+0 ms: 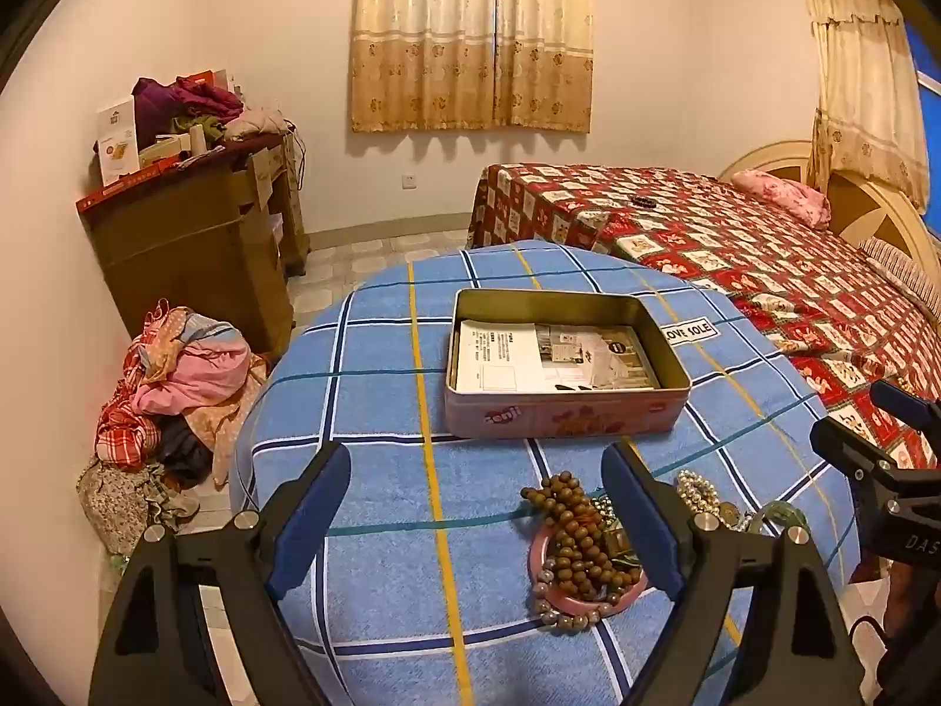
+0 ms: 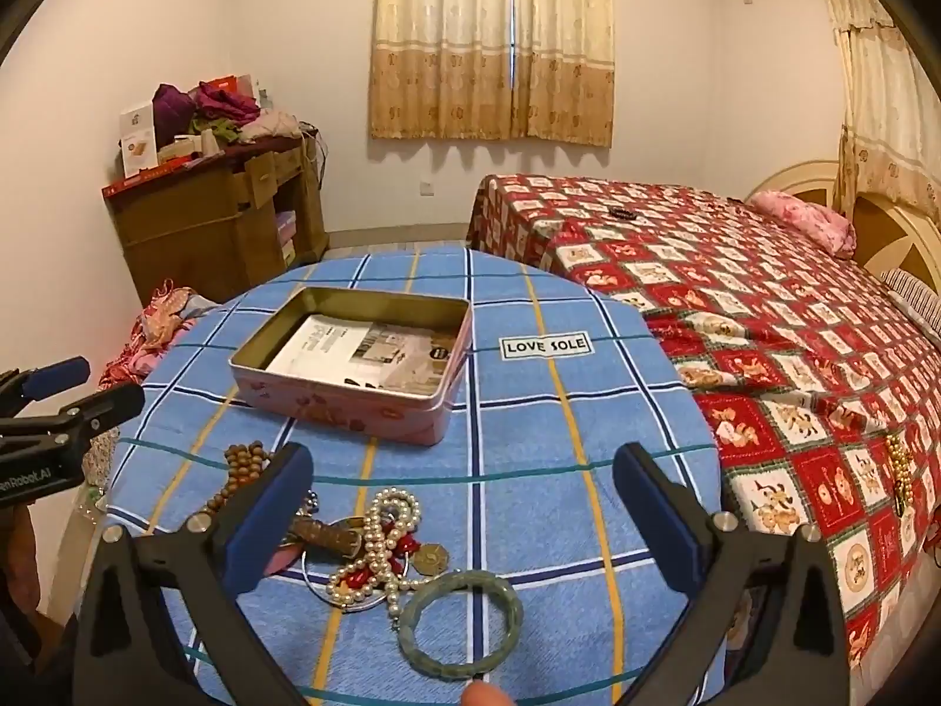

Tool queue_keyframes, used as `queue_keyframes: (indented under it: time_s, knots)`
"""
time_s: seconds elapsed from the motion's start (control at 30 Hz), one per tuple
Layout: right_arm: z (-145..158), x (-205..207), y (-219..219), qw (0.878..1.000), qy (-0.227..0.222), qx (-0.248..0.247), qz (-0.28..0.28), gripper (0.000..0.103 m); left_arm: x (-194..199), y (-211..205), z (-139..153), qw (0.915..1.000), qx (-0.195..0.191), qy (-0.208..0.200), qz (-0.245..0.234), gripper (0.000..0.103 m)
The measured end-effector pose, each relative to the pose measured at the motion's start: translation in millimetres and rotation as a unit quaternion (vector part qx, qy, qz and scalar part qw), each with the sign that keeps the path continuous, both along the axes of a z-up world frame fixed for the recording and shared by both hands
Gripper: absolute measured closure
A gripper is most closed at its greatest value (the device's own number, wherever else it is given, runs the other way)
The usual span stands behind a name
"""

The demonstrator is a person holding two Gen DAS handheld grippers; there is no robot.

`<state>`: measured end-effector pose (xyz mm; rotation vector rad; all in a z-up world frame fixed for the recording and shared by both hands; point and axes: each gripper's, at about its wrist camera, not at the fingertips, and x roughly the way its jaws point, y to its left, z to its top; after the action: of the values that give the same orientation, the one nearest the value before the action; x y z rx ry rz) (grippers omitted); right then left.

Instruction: Organize jewelry

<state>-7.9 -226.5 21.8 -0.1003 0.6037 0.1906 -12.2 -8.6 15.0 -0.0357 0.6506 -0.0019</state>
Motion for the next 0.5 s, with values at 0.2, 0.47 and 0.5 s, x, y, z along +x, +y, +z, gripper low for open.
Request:
queue_keyframes:
  time_s: [0.2, 0.47, 0.5]
  knots:
    - [1.4, -0.7, 0.4, 1.000, -0.001, 0.000, 0.003, 0.000, 0.0, -1.1, -0.6, 1.0000, 0.001, -0.001, 0.001, 0.016]
    - [0.8, -0.9, 1.6, 1.000, -0.001, 0.000, 0.003, 0.000, -0.3, -0.4, -0.8, 1.0000, 0.001, -0.002, 0.002, 0.016]
    - [0.7, -0.8, 1.9, 1.000, -0.001, 0.000, 0.003, 0.000, -0.3, -0.5, -0.8, 1.0000, 0.002, -0.003, 0.002, 0.016]
